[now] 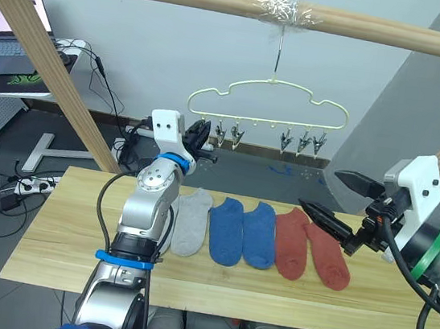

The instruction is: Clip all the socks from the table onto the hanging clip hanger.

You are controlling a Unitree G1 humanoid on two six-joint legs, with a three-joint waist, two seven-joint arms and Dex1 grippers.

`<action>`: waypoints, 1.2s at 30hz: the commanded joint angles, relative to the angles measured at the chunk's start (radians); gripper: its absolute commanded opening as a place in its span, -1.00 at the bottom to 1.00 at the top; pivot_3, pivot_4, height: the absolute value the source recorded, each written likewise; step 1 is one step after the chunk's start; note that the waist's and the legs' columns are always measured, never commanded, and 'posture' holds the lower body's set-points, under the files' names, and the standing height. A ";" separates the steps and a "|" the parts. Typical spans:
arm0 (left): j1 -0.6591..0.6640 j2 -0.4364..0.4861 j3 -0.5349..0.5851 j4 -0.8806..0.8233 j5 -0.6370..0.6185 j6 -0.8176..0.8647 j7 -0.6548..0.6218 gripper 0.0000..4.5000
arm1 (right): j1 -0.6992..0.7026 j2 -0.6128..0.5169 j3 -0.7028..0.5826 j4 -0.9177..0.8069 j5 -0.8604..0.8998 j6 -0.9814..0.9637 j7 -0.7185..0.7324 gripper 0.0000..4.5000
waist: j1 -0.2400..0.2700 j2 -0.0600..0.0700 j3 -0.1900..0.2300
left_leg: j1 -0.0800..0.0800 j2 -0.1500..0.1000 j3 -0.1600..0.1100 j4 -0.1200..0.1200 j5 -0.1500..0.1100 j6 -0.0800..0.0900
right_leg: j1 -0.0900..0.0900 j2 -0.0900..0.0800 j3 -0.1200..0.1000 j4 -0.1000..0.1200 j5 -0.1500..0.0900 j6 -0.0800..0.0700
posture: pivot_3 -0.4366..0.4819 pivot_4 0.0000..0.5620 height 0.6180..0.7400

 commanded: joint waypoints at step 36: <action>-0.034 -0.032 0.013 -0.145 -0.027 0.131 0.026 -0.94 | -0.470 0.421 0.559 1.328 -1.097 0.031 0.313 1.00 | 0.006 0.004 0.028 | -0.003 0.000 0.000 -0.003 0.000 0.000 | -0.004 0.000 -0.001 0.000 0.000 0.000 | 0.12 -0.12 1.00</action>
